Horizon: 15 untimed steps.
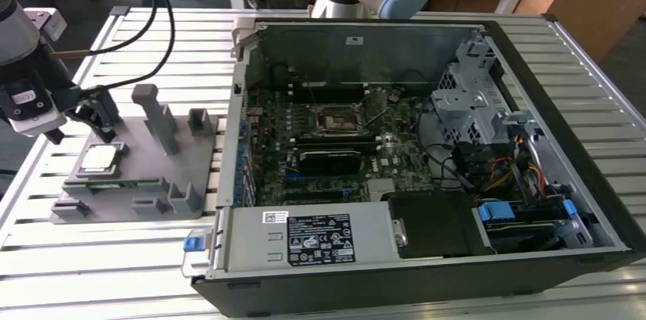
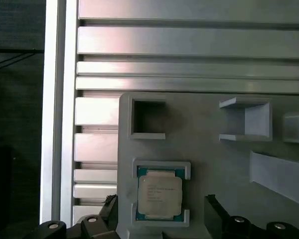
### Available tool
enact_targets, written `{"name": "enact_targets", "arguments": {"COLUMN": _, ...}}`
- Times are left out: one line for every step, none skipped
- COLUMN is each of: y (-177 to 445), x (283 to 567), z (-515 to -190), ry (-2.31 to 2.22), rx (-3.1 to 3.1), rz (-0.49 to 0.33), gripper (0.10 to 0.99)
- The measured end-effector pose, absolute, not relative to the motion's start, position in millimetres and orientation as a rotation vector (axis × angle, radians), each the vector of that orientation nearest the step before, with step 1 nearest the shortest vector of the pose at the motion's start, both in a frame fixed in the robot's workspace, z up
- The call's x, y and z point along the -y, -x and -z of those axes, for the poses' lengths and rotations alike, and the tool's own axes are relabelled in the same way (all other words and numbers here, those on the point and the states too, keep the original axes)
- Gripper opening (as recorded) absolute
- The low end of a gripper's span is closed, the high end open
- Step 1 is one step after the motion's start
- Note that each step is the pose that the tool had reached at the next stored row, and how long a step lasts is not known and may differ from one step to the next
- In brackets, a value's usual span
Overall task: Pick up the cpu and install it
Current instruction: 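Pick up the cpu and move it towards the insertion slot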
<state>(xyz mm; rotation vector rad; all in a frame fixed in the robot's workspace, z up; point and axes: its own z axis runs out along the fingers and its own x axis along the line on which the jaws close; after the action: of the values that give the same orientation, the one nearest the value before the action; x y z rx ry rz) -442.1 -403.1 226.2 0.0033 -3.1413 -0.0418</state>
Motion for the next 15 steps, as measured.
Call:
{"name": "enact_targets", "arguments": {"y": 443.3, "x": 403.1, "z": -224.3, "ry": -0.003, "rx": 3.141, "rz": 0.037, "gripper": 0.776}}
{"name": "enact_targets", "arguments": {"y": 444.5, "x": 403.0, "z": -222.5, "ry": -0.003, "rx": 3.141, "rz": 0.032, "gripper": 0.776}}
{"name": "enact_targets", "arguments": {"y": 445.2, "x": 402.8, "z": -220.7, "ry": -0.003, "rx": 3.141, "rz": 0.031, "gripper": 0.776}}
{"name": "enact_targets", "arguments": {"y": 445.3, "x": 402.7, "z": -218.8, "ry": -0.003, "rx": 3.141, "rz": 0.031, "gripper": 0.776}}
{"name": "enact_targets", "arguments": {"y": 445.3, "x": 402.5, "z": -217.1, "ry": -0.003, "rx": 3.141, "rz": 0.03, "gripper": 0.776}}
{"name": "enact_targets", "arguments": {"y": 445.3, "x": 402.4, "z": -215.3, "ry": -0.003, "rx": 3.141, "rz": 0.03, "gripper": 0.776}}
{"name": "enact_targets", "arguments": {"y": 445.3, "x": 402.3, "z": -213.5, "ry": -0.003, "rx": 3.141, "rz": 0.03, "gripper": 0.776}}
{"name": "enact_targets", "arguments": {"y": 445.4, "x": 402.2, "z": -211.6, "ry": -0.003, "rx": 3.141, "rz": 0.03, "gripper": 0.776}}
{"name": "enact_targets", "arguments": {"y": 445.3, "x": 402.1, "z": -209.8, "ry": -0.003, "rx": 3.141, "rz": 0.03, "gripper": 0.776}}
{"name": "enact_targets", "arguments": {"y": 445.3, "x": 402.0, "z": -208.0, "ry": -0.003, "rx": 3.141, "rz": 0.03, "gripper": 0.776}}
{"name": "enact_targets", "arguments": {"y": 445.0, "x": 401.8, "z": -206.2, "ry": -0.003, "rx": 3.141, "rz": 0.03, "gripper": 0.776}}
{"name": "enact_targets", "arguments": {"y": 444.4, "x": 401.7, "z": -204.4, "ry": -0.003, "rx": 3.141, "rz": 0.03, "gripper": 0.776}}
{"name": "enact_targets", "arguments": {"y": 443.6, "x": 401.6, "z": -202.5, "ry": -0.003, "rx": 3.141, "rz": 0.03, "gripper": 0.776}}
{"name": "enact_targets", "arguments": {"y": 442.9, "x": 401.5, "z": -200.8, "ry": -0.003, "rx": 3.141, "rz": 0.03, "gripper": 0.776}}
{"name": "enact_targets", "arguments": {"y": 442.5, "x": 401.5, "z": -199.0, "ry": -0.003, "rx": 3.141, "rz": 0.03, "gripper": 0.776}}
